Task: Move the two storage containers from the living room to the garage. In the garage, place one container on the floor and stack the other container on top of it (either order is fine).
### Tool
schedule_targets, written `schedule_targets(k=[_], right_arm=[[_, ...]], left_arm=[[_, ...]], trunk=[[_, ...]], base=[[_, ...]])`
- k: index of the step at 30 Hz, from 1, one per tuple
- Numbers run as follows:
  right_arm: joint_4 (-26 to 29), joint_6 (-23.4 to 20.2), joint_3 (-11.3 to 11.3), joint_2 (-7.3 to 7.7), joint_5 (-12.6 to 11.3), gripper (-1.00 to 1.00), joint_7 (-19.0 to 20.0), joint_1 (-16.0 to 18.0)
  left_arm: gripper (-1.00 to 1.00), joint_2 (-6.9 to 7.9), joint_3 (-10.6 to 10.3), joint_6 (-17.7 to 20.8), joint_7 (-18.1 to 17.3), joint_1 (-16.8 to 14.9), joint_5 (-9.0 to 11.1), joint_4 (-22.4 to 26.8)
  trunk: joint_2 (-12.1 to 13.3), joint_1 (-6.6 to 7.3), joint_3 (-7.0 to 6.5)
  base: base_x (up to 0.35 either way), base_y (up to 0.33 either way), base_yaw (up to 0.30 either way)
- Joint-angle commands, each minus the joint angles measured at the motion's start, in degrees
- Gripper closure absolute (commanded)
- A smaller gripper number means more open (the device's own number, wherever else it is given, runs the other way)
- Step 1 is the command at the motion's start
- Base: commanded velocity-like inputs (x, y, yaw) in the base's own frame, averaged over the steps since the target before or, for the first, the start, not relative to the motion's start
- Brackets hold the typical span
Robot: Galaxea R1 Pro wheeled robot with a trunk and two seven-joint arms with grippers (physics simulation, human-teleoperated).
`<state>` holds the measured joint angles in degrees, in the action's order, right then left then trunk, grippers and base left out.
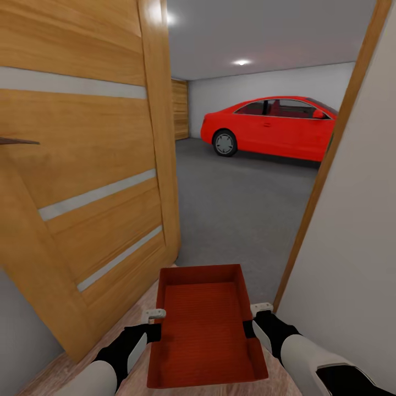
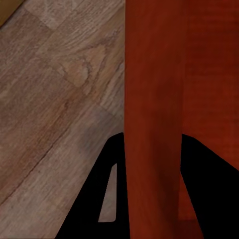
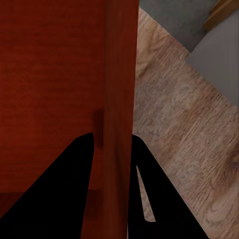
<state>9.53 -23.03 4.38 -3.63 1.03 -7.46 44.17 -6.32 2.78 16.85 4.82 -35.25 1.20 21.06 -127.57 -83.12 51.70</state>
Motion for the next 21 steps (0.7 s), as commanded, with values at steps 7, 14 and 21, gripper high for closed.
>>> schedule_targets(k=[7, 14, 21], right_arm=[[0.1, -0.4, 0.1, 0.02, 0.2, 1.00, -0.1, 0.0], [0.1, -0.4, 0.1, 0.02, 0.2, 1.00, -0.1, 0.0], [0.1, -0.4, 0.1, 0.02, 0.2, 1.00, -0.1, 0.0]], left_arm=[[1.00, -0.01, 0.4, 0.4, 0.3, 0.0, -0.6, 0.1], [1.00, -0.01, 0.4, 0.4, 0.3, 0.0, -0.6, 0.1], [1.00, -0.01, 0.4, 0.4, 0.3, 0.0, -0.6, 0.1]], trunk=[[0.0, 0.01, 0.05], [0.0, 0.01, -0.05], [0.0, 0.01, -0.21]], base=[[0.000, 0.011, -0.007], [0.000, 0.001, -0.181], [0.000, 0.000, -0.249]])
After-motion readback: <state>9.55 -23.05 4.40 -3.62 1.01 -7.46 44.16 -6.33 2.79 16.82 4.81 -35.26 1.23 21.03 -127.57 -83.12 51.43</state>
